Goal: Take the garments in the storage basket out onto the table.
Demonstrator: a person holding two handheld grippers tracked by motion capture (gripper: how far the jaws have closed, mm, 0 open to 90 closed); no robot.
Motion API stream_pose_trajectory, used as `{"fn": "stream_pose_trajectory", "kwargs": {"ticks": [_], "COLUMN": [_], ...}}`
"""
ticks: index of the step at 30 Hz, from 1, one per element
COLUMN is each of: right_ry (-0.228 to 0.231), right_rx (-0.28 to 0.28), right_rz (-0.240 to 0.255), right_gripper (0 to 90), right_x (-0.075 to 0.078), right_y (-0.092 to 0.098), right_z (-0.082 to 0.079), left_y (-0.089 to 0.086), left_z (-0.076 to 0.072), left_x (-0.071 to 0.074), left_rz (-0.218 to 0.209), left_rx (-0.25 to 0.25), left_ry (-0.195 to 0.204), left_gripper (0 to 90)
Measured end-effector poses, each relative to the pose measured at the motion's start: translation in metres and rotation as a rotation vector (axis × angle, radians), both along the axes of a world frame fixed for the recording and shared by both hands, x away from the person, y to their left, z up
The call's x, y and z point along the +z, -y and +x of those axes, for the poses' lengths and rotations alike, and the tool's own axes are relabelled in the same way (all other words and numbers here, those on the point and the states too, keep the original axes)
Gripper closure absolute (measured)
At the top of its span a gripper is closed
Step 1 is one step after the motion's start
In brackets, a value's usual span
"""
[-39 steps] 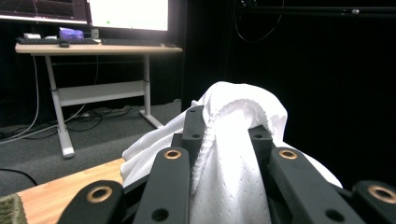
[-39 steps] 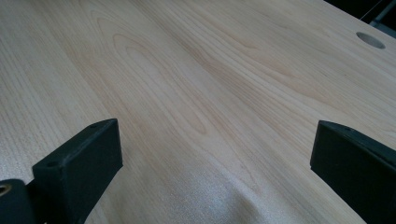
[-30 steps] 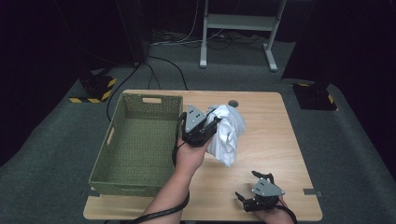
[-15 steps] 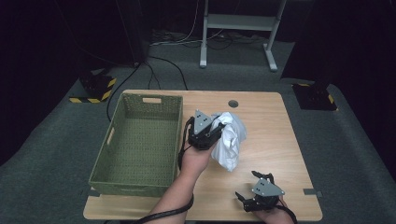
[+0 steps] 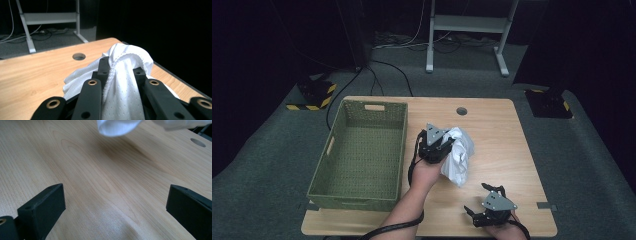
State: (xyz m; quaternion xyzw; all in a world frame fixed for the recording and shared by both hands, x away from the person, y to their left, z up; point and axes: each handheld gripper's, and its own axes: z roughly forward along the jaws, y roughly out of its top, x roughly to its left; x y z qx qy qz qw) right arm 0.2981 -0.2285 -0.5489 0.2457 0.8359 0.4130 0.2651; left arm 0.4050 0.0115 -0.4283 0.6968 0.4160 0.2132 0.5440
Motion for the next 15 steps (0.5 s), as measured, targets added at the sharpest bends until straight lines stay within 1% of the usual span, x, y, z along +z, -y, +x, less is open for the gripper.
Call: {"fn": "stream_pose_trajectory", "kwargs": {"ticks": [6, 15], "right_ry": [-0.001, -0.004], "right_rx": [-0.001, 0.004], "right_rz": [0.002, 0.006], "right_gripper": [1.7, 1.7], "right_x": [0.000, 0.000], "right_y": [0.000, 0.000], "right_z": [0.000, 0.000], "left_y": [0.001, 0.005], "left_z": [0.008, 0.016], "left_x": [-0.013, -0.029], "left_rz": [0.019, 0.015], "left_rx": [0.009, 0.019], "left_ry": [-0.037, -0.075], "left_gripper": [75.9, 75.8]}}
